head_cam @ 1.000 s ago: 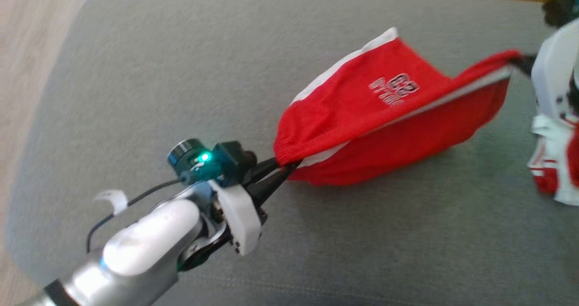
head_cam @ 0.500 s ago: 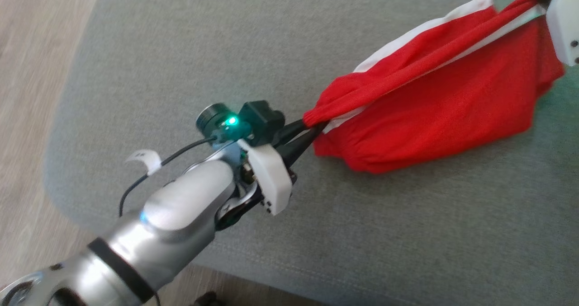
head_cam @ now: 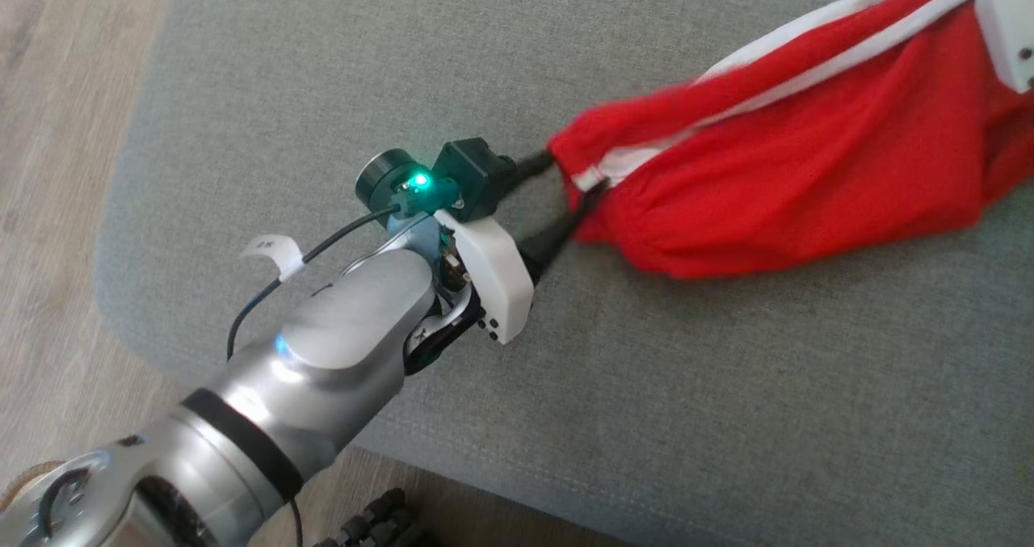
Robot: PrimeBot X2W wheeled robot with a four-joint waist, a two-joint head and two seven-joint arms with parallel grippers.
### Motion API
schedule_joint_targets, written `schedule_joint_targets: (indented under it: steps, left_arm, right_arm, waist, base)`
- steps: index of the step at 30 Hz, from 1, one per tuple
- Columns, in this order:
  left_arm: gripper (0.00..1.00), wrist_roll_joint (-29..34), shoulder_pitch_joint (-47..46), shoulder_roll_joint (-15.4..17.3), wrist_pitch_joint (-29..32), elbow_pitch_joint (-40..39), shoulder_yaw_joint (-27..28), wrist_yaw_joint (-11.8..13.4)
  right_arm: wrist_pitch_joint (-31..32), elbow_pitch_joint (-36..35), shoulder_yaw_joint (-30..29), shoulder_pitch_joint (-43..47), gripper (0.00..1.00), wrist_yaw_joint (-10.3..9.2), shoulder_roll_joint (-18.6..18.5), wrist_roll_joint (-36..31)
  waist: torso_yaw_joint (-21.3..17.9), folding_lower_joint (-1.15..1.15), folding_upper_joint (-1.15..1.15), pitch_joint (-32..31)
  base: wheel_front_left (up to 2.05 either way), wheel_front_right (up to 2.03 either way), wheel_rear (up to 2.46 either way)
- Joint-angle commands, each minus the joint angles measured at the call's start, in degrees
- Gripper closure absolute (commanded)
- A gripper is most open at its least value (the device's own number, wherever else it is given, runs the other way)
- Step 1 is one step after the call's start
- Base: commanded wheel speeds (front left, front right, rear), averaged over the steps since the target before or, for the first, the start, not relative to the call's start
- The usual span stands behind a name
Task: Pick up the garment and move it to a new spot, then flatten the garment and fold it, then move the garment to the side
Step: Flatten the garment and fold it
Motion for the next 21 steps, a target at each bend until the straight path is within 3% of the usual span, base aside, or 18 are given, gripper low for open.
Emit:
schedule_joint_targets:
  steps: [1,6,12,21]
  left_arm:
    - [0.0,-0.5,-2.9,1.0,-0.7,-0.2,2.0,-0.3]
    - [0.0,0.1,-2.6,1.1,-0.9,2.2,3.6,0.0]
    - [0.0,1.6,0.6,2.4,-1.0,0.9,10.1,3.1]
    - [0.0,2.7,7.6,5.6,-1.0,-1.1,17.1,5.7]
  right_arm:
    - [-1.2,-0.1,-0.2,-1.4,0.0,0.1,0.4,-0.3]
    - [-4.9,3.4,0.7,-1.6,0.0,0.1,1.8,-0.8]
    - [-12.6,9.5,-3.1,0.8,0.0,0.1,4.6,0.8]
    - [-22.6,13.8,-6.8,8.2,0.0,0.1,7.5,3.3]
  waist:
    - [-0.2,-0.01,0.0,-0.1]
    - [-1.8,-0.01,0.0,-1.2]
    - [-5.4,-0.01,0.0,-4.6]
    - [-11.9,-0.01,0.0,-11.2]
  base:
    - [0.0,0.0,0.0]
    - [0.0,0.0,0.0]
    - [0.0,0.0,0.0]
    - [0.0,0.0,0.0]
